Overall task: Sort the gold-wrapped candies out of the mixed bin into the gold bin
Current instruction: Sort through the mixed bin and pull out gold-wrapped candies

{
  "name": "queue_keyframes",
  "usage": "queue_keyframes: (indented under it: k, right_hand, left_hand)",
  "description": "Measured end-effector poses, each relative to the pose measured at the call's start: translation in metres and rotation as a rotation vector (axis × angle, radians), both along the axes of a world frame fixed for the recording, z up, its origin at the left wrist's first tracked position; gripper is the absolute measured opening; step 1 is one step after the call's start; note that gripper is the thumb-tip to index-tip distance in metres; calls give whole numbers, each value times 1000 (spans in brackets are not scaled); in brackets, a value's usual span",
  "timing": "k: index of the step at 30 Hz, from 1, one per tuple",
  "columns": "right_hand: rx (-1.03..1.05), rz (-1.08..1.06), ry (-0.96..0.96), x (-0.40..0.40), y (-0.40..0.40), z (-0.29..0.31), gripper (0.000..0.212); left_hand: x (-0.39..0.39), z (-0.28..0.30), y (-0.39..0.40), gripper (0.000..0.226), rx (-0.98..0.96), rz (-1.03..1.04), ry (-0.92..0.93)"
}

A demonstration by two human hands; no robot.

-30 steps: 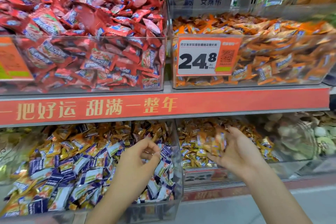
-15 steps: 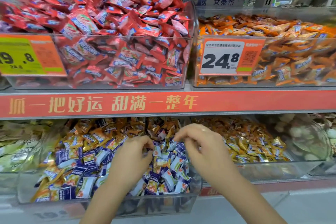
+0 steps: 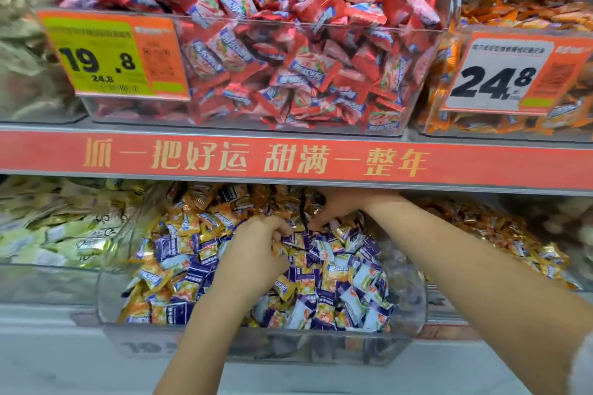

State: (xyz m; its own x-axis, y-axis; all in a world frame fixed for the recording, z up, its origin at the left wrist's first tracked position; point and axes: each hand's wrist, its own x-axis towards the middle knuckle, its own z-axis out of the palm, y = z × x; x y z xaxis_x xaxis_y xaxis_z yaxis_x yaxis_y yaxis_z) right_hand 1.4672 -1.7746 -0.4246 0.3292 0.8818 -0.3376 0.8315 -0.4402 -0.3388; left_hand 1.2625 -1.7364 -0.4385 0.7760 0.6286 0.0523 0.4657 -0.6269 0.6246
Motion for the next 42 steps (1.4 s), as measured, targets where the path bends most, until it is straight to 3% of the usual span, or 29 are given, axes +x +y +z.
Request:
queue_keyframes:
  k: [6,11,14,16,19,24,28,30,34,39,42]
  right_hand:
    - [104,125,-53,3,9,-10,105]
    - [93,142,-68,-2,4,-7,86]
    - [69,163,-148,-7,-8,3,67]
    - [120,115,2,-12,-19,12,54]
    - [222,38,376,-23,-37,22,37]
    - [146,-34,915,-40,-50,30,21]
    - [234,-234,1269,-48,-54,37,23]
    - [322,-350,1427,-50,-55,39,26]
    - [413,-547,1507,-55,-62,42,25]
    - [293,-614,1545,-60,-105,51,22]
    - [382,-693,1515,-68,-132,55,24]
  left_hand:
    - [0,0,1,66,135,2,178]
    - [6,-5,0,69,345,-68,299]
    - [8,-6,3,65,352,-73,298]
    - [7,-4,7,63,243,-35,194]
    - [3,1,10,71,18,-10,-19]
    - [-5,11,5,78,-173,-109,-171]
    - [-6,14,3,77,-538,-118,-289]
    - [-2,13,3,68,-593,-103,-307]
    - [-1,13,6,38,-489,-64,-282]
    - [-3,18,0,31,-380,-119,-269]
    - [-2,33,-21,28,-517,-192,-397]
